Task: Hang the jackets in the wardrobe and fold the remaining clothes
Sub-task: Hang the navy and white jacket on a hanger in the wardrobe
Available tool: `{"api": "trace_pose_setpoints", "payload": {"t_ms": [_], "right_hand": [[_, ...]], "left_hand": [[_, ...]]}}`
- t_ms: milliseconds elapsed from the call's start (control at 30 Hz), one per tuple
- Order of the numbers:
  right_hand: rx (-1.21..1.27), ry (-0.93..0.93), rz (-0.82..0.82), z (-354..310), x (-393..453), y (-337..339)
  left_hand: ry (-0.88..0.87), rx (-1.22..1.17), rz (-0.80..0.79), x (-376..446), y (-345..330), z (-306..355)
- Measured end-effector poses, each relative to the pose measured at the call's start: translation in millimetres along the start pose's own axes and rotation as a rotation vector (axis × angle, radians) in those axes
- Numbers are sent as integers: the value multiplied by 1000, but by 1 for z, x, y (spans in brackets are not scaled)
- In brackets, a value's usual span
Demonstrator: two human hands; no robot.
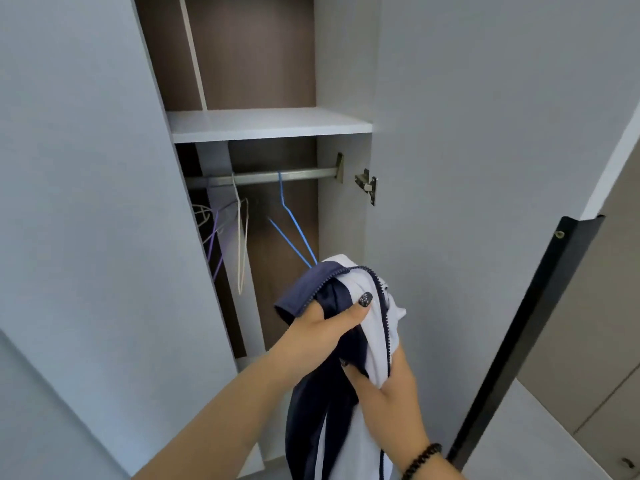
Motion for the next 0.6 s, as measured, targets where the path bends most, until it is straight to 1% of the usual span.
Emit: {"api": "trace_pose_setpoints", "payload": {"t_ms": [100,167,233,300,367,433,500,600], "right_hand": [[20,-28,34,4,11,-19],[38,-61,77,5,20,-29],[56,-96,127,7,28,-36],[40,-112,154,6,33,-45],[17,-127,159,5,38,-57],[-6,-157,143,7,42,-71],[-26,-165,138,7,46,-85],[-40,-178,134,8,49,-106]], "left_hand": [[25,92,-178,4,34,-7],[33,207,-188,10,71,-13],[30,372,-148,21,114,-16],[-4,615,-34,33,161,-14],[-104,887,127,44,206,-1],[-207,1123,194,57,235,10],[-302,1371,164,74,250,14],[-437,1885,37,95,248,6]]}}
Point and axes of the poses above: each hand's wrist, its own x-axis towards the middle knuckle, its own y-axis out of the back of the hand, z = x × y, the point moved 8 cm from there along x, towards the middle knuckle
